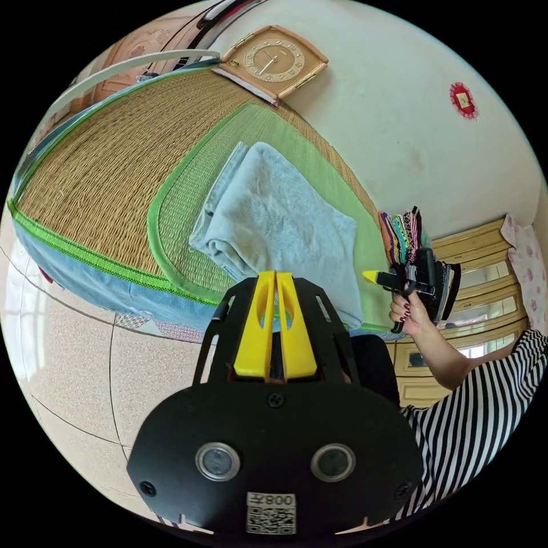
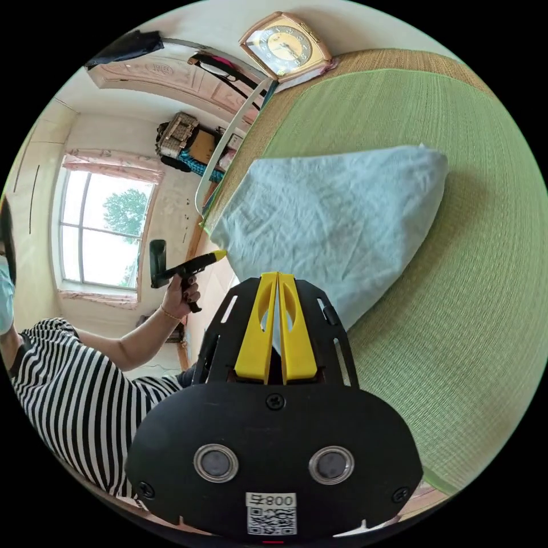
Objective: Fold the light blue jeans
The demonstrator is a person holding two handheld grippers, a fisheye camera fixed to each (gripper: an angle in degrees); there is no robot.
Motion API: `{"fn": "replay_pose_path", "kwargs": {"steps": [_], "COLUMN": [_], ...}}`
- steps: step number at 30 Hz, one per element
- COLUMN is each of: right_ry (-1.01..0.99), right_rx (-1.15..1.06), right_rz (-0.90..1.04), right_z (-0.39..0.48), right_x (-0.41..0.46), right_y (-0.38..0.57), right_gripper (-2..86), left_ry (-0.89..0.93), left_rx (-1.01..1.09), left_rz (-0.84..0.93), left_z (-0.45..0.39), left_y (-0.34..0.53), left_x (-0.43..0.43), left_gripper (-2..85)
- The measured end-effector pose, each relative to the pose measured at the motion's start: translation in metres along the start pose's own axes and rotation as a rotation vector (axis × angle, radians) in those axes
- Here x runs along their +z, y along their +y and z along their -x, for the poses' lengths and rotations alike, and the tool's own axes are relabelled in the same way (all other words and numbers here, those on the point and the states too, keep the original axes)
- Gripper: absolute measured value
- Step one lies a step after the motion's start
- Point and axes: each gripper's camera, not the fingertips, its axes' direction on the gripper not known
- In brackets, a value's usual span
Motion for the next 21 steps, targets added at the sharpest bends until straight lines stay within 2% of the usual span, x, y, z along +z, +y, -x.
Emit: {"fn": "replay_pose_path", "kwargs": {"steps": [3, 7, 11, 14, 18, 21], "right_ry": [0.054, -0.079, 0.001, -0.038, -0.071, -0.141], "right_rx": [0.055, 0.165, 0.113, 0.189, 0.225, 0.286], "right_rz": [0.109, 0.012, 0.012, -0.051, -0.012, -0.077], "right_z": [-0.013, -0.037, -0.017, -0.030, -0.040, -0.049], "right_x": [0.013, -0.011, -0.045, -0.075, -0.087, -0.107], "right_y": [0.048, 0.069, 0.076, 0.097, 0.119, 0.131], "right_gripper": [0.1, 0.1, 0.1, 0.1, 0.1, 0.1], "left_ry": [0.046, 0.132, 0.231, 0.306, 0.338, 0.325], "left_rx": [0.020, 0.070, 0.122, 0.114, 0.111, 0.100], "left_rz": [0.030, 0.103, 0.213, 0.289, 0.387, 0.425], "left_z": [-0.007, -0.029, -0.055, -0.063, -0.072, -0.080], "left_y": [0.001, 0.003, 0.006, 0.005, -0.001, -0.009], "left_x": [0.004, 0.023, 0.052, 0.074, 0.101, 0.115], "left_gripper": [0.1, 0.1, 0.2, 0.5, 1.5, 3.6]}}
